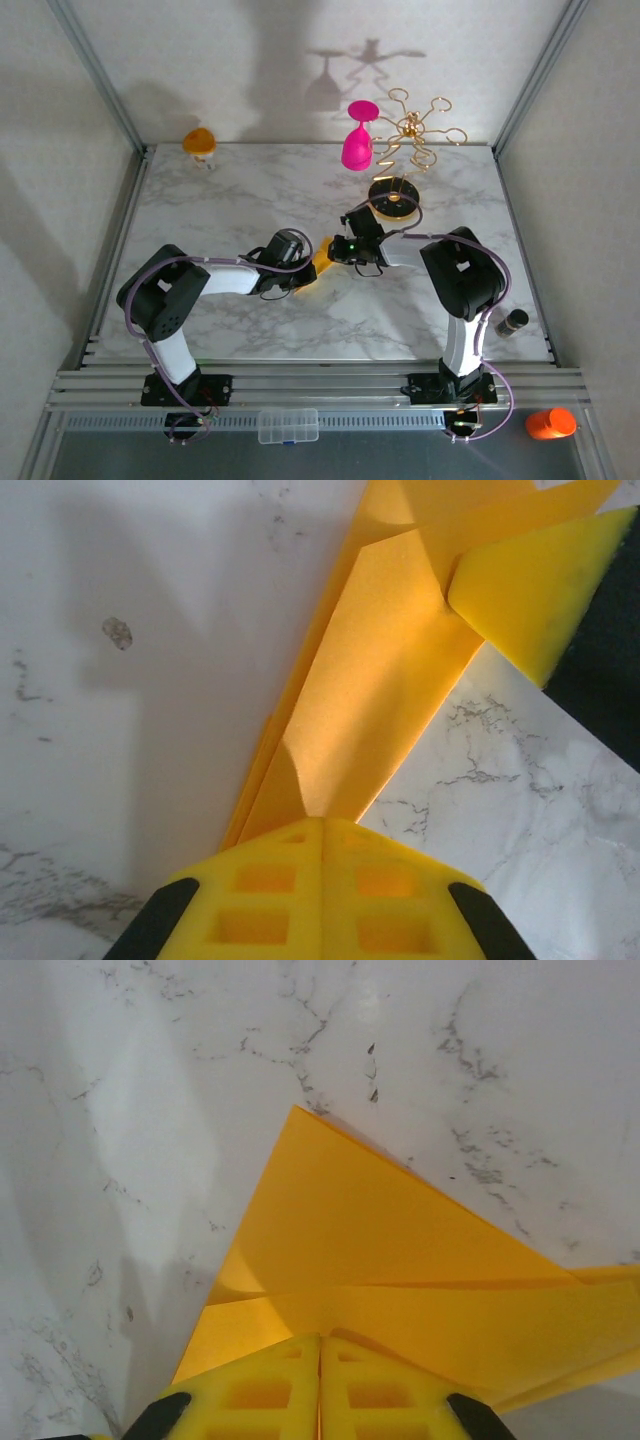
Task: Fold a paper plane with a square sheet of paper (pick it up from the middle)
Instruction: Fold the wing for the fifth time at the center of the table.
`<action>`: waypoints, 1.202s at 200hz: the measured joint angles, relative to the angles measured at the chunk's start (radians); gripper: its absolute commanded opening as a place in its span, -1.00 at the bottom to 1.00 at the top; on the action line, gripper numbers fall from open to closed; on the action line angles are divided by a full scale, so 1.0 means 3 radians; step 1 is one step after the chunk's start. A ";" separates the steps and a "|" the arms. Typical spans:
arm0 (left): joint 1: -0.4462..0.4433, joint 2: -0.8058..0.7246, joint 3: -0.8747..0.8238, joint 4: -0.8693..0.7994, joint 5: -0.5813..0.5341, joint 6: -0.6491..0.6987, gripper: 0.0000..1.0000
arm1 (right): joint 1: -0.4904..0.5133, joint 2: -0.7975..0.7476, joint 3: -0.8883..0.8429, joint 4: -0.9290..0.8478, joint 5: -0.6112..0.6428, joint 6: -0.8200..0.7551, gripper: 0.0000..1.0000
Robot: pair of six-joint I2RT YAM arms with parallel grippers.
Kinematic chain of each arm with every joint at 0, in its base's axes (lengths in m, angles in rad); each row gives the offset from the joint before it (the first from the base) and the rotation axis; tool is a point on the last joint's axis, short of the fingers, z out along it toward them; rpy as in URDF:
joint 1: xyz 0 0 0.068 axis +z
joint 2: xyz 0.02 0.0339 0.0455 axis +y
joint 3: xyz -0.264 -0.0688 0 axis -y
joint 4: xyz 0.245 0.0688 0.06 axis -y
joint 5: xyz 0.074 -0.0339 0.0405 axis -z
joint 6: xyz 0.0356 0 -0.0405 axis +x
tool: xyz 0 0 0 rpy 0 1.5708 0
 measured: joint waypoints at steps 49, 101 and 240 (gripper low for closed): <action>0.0042 0.0003 -0.0001 0.0008 -0.0013 0.0047 -1.00 | -0.0008 -0.0001 -0.0125 0.0292 0.0046 0.0070 -0.81; 0.0057 0.0005 -0.0004 0.0020 -0.0013 0.0075 -1.00 | -0.0163 -0.0004 -0.0219 0.0512 0.0085 0.0116 -0.81; 0.0064 0.0018 0.0022 -0.0006 -0.0006 0.0086 -1.00 | -0.0392 -0.0666 -0.0801 0.0762 0.0624 0.0261 -0.76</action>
